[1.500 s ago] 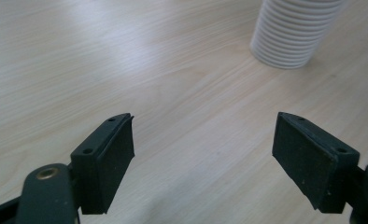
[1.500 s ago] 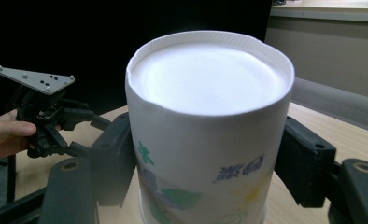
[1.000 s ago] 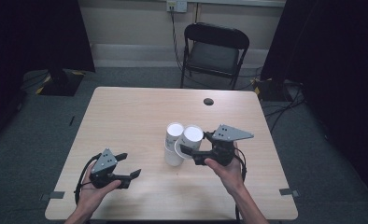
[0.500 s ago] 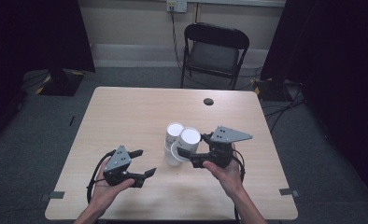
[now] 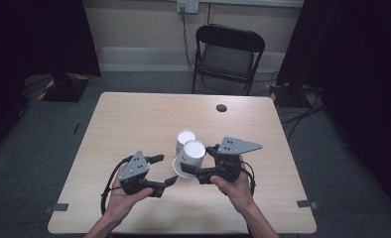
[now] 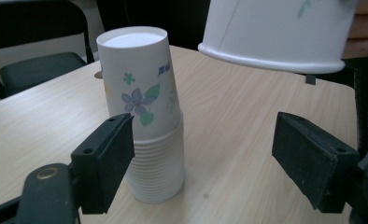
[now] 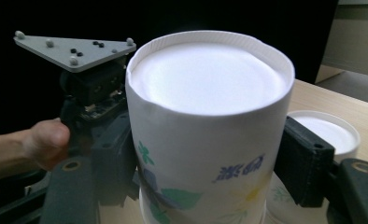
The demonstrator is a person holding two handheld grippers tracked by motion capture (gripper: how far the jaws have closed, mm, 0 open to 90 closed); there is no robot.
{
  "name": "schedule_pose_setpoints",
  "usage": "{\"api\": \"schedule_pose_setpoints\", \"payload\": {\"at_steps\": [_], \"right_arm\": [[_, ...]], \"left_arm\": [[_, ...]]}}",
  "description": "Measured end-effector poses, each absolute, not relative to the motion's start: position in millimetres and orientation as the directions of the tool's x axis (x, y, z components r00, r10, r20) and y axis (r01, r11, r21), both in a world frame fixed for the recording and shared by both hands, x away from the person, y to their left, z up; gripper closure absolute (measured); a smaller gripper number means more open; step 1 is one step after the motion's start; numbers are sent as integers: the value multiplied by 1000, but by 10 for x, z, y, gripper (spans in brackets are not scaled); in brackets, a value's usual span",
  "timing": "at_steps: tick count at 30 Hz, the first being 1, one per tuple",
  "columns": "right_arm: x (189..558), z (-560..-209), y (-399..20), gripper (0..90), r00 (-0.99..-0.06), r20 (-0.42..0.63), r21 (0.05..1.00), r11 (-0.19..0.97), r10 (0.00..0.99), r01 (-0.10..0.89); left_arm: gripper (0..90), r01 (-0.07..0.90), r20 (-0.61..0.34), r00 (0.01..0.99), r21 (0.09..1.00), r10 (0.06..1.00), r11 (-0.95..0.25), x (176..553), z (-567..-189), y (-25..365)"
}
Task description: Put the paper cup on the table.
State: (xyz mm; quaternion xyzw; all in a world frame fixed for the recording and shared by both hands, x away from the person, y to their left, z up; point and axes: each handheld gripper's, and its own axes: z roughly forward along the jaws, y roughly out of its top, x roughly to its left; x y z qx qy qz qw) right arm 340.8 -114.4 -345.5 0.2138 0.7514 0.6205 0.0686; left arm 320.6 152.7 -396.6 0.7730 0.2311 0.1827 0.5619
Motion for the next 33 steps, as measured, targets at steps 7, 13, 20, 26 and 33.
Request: {"api": "schedule_pose_setpoints", "payload": {"at_steps": [7,13,20,26,33], "right_arm": [[3412,-3455,-1162,305,-897,246,951,85,367,296],[3441,-3484,-1208,307,-882,309,935,53,356,349],[3513,-3527,-1230,310,-854,412,900,3,318,435],[3535,-3579,-1211,310,-841,444,883,9,308,469],[3584,-3630,-1198,313,-792,551,825,-27,263,565]], "left_arm": [[228,93,53,836,967,546,-236,3163,-3921,1480],[230,32,109,831,970,545,-242,3122,-3873,1430],[231,6,127,826,972,550,-235,3118,-3845,1393],[400,-37,165,815,972,556,-234,3098,-3829,1420],[505,-83,212,814,964,541,-253,3058,-3807,1401]]}}
